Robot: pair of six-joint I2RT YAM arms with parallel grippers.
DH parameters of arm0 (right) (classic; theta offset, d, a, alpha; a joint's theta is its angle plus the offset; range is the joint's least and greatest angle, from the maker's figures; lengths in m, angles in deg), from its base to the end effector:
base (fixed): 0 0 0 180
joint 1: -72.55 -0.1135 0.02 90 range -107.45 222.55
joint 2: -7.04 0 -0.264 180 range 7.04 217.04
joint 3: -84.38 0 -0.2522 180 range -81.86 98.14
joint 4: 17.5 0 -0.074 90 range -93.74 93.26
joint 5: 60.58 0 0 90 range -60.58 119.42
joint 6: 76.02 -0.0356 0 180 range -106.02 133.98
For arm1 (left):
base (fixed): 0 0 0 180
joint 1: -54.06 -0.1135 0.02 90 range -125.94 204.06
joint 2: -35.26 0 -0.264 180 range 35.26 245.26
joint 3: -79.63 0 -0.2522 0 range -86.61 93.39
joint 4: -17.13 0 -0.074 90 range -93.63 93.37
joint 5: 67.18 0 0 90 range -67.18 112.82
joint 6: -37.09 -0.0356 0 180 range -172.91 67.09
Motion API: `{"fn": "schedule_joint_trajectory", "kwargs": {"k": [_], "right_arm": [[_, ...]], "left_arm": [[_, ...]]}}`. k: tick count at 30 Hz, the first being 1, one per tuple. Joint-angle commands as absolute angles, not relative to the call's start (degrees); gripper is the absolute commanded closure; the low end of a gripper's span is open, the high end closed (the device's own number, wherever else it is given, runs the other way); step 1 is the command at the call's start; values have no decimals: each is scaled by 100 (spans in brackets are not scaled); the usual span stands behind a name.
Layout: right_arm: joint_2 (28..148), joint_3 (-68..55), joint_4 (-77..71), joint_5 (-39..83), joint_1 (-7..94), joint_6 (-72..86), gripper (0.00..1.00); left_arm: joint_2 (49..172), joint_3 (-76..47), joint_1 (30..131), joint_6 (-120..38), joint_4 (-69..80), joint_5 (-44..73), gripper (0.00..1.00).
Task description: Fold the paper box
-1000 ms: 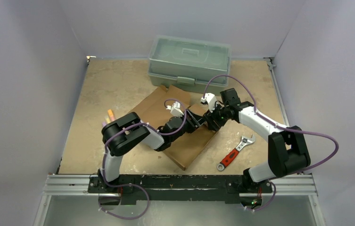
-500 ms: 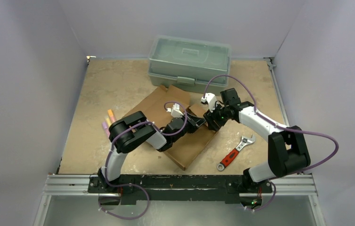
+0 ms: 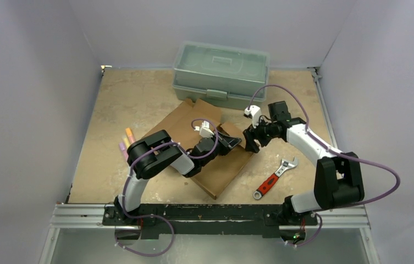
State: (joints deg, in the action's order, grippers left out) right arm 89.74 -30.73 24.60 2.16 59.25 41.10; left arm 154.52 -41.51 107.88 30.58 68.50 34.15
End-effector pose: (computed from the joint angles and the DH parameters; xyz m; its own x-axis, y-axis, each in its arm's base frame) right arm 0.2683 0.0802 0.2068 -0.5544 -0.5474 -0.6269 -0.7648 0.6322 0.1242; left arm 0.2307 -0.3035 0.1074 -0.6830 -0.7163 -0.1426 -0.0153 0.2092 -0.9777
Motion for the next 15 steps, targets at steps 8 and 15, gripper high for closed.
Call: {"fn": "schedule_joint_trajectory", "kwargs": {"k": [8, 15], "right_arm": [[8676, -2852, 2634, -420, 6333, 4154, 28], [8779, -2842, 2694, -379, 6373, 4173, 33]], "left_arm": [[15519, -4278, 10807, 2929, 7188, 3496, 100], [15572, -4419, 10739, 2884, 7466, 3281, 100]]}}
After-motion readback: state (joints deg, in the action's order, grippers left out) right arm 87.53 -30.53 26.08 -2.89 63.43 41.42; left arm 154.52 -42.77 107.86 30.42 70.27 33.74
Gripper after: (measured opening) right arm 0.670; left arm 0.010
